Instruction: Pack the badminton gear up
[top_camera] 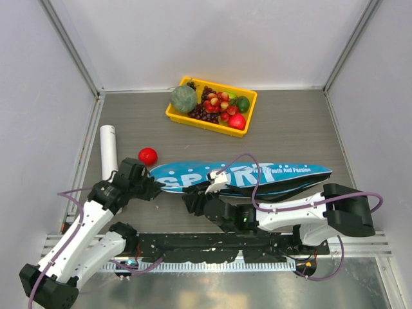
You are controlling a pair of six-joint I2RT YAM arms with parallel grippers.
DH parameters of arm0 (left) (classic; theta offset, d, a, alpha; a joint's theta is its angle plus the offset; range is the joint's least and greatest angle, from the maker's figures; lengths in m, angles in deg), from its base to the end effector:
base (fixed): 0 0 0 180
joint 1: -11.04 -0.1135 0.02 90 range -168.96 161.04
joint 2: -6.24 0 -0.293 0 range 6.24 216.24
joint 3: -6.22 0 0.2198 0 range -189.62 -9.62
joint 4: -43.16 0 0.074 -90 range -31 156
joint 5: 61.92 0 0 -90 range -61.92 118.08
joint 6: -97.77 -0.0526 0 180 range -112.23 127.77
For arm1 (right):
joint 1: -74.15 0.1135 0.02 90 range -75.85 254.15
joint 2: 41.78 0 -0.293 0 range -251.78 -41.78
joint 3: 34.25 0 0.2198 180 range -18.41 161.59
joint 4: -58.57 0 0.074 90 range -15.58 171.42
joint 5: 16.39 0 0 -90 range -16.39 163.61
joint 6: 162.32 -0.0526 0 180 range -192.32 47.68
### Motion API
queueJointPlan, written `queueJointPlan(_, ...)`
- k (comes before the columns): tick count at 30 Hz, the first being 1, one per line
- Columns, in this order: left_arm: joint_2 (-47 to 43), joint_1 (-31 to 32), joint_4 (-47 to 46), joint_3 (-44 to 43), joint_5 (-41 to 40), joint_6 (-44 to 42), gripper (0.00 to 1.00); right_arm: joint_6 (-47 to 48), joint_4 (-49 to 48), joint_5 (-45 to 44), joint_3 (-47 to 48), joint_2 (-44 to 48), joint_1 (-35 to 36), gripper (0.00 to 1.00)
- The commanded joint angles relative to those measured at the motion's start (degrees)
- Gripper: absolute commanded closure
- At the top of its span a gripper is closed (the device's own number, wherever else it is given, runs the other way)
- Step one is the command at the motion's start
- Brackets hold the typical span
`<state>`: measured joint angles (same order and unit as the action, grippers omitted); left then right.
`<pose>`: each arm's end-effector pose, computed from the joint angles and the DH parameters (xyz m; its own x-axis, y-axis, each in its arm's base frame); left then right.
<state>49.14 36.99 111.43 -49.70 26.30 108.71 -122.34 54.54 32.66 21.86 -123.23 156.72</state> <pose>0.0831 -0.0386 0.2585 -0.2736 -0.9582 0.0831 -0.8054 0.1810 -0.5645 0.0705 0.2742 0.2678 -0.5436 0.3072 -0.7811 -0.3945 0.7279 0.5608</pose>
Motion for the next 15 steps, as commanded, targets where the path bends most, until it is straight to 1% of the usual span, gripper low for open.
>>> queueJointPlan(1,-0.36,0.68,0.31,-1.85,3.1,1.18,1.0,1.33,-3.68,-2.46,1.83,-0.02,-0.03,0.6)
queueJointPlan(15,0.08,1.03,0.4,-1.5,3.1,0.57,1.0,5.2,-6.05,-2.56,1.21,1.56,-1.0,0.59)
